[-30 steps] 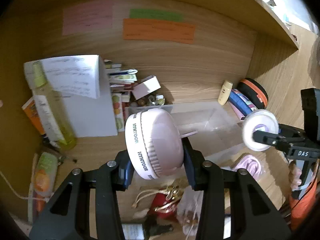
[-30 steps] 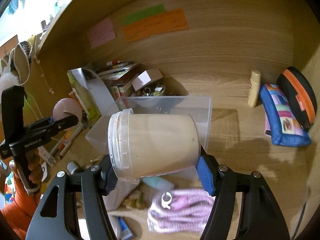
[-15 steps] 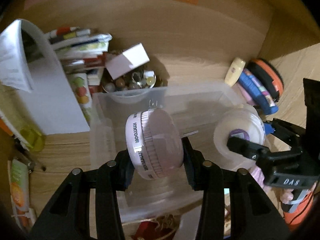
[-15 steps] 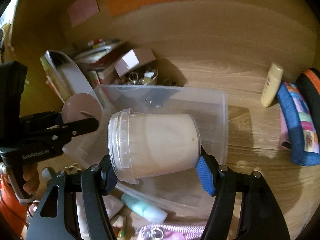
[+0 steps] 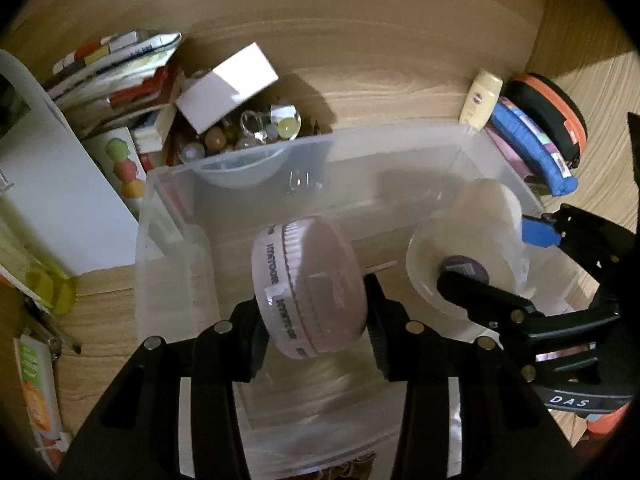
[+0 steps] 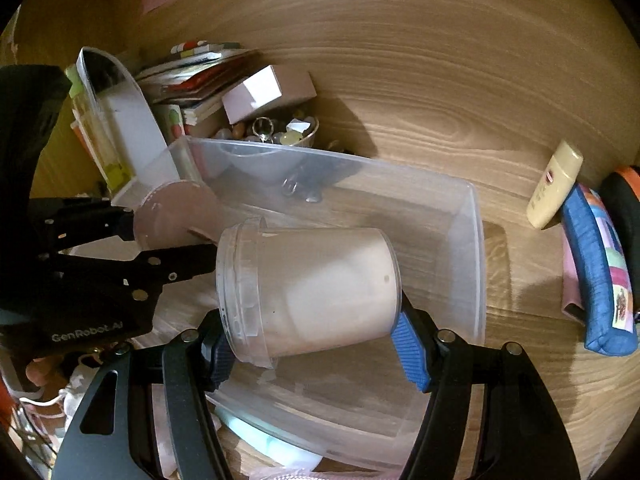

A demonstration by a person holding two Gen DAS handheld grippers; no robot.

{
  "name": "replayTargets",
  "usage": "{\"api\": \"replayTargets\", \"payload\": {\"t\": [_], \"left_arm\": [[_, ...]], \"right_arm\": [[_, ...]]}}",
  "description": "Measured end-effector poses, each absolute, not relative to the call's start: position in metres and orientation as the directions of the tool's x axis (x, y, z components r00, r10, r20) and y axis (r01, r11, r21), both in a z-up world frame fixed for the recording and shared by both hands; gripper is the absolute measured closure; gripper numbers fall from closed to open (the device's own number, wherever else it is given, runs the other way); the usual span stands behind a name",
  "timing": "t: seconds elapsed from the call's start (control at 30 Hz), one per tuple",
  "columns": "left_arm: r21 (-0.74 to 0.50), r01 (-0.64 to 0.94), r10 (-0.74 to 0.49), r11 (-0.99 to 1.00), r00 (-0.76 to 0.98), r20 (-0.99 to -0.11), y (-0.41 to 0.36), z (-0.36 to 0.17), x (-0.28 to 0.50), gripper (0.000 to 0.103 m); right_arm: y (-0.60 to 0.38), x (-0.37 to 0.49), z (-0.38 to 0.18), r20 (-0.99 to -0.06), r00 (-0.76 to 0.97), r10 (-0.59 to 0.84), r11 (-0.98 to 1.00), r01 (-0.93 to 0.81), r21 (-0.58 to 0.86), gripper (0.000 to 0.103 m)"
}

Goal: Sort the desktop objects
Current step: 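Open the right gripper to drop the beige jar into the bin while left drops the pink fan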

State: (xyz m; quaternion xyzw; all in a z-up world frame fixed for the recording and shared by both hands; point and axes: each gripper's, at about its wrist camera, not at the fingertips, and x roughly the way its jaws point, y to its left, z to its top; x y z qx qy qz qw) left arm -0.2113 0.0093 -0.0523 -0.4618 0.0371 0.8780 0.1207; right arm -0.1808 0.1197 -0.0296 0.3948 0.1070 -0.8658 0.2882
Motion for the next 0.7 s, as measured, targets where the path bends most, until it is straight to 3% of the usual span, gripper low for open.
{"api": "replayTargets", "payload": {"t": [0.43, 0.7], "left_arm": [[-0.061, -0.244, 0.188, -0.968, -0.542, -0.819, 0.013, -0.051, -0.209, 0.061], [-0.013, -0.246, 0.162, -0.969, -0.597, -0.785, 0.010, -0.040, -0.197, 0.052]], "right_arm": [[0.118, -0.176, -0.028, -0.718, -0.576, -0.391, -0.824, 0.567, -0.007, 0.038], [0.118, -0.172, -0.026, -0.712, -0.579, -0.397, -0.814, 0.580, -0.018, 0.035]]}}
